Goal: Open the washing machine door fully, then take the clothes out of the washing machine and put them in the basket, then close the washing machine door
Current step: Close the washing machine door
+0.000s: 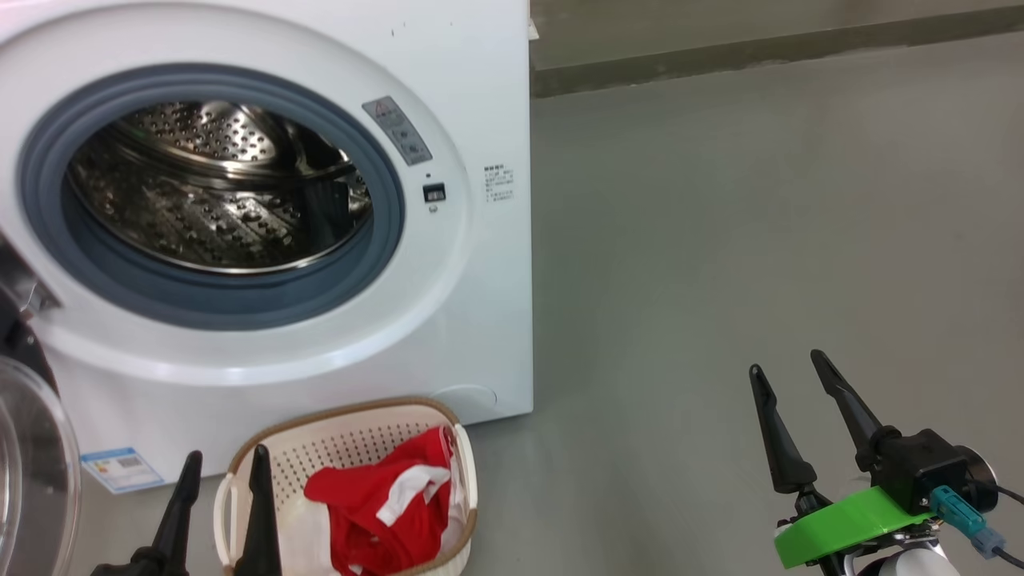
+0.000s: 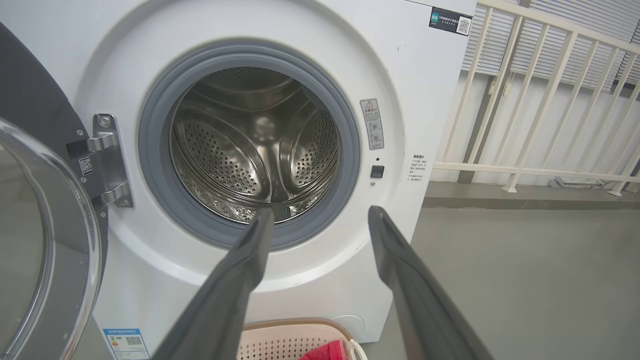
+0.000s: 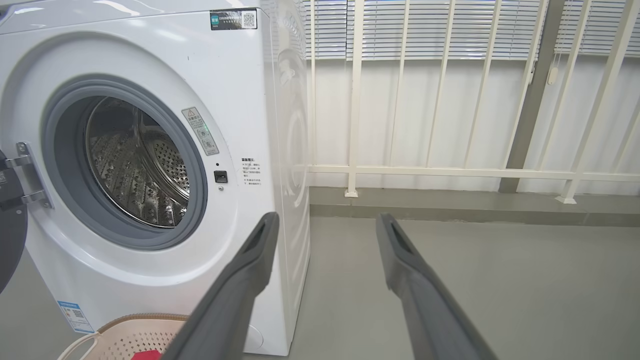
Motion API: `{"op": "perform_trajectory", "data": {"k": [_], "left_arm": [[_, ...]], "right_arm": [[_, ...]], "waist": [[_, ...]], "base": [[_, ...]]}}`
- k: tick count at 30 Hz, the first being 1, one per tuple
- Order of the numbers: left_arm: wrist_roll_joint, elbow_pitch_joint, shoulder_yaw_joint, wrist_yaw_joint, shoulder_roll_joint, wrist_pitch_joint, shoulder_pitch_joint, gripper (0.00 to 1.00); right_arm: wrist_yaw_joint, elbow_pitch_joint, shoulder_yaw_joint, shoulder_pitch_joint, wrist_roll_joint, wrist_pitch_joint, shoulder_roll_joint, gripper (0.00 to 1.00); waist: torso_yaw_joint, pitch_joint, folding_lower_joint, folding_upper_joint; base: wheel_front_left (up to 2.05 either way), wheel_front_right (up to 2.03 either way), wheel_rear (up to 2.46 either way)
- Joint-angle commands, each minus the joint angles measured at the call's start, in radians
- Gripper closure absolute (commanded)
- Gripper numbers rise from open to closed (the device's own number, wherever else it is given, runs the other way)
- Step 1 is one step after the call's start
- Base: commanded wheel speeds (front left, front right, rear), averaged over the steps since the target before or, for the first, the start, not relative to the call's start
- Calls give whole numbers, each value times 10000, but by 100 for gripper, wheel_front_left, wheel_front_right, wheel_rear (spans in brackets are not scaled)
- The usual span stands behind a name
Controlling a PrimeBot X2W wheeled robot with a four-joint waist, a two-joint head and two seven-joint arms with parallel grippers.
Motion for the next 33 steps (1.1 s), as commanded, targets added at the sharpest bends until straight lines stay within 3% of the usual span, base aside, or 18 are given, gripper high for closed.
{"op": "perform_trajectory", "data": {"k": [1,9,22,33], "left_arm": [[81,-307,301,14,109,-120,-198,0],[121,-324,264,96,108,-120,-190,0],[252,-231,312,222,108,-120,-194,0],[451,-176,348,771,115,-120,-296,0]], "right_arm": [[63,-260,233,-214,55,-65,-15,0],[63,-242,224,-213,40,-65,-10,0],[63,-216,291,-140,36,-65,-20,0],[63,-171,440,-162,106,-65,-56,0]], "waist": [[0,5,0,-1],[25,-10,0,-1],[94,-55,0,-1],[762,-14,0,-1]], "base": [[-146,146,0],[-85,85,0],[-2,2,0],[0,0,0]]}}
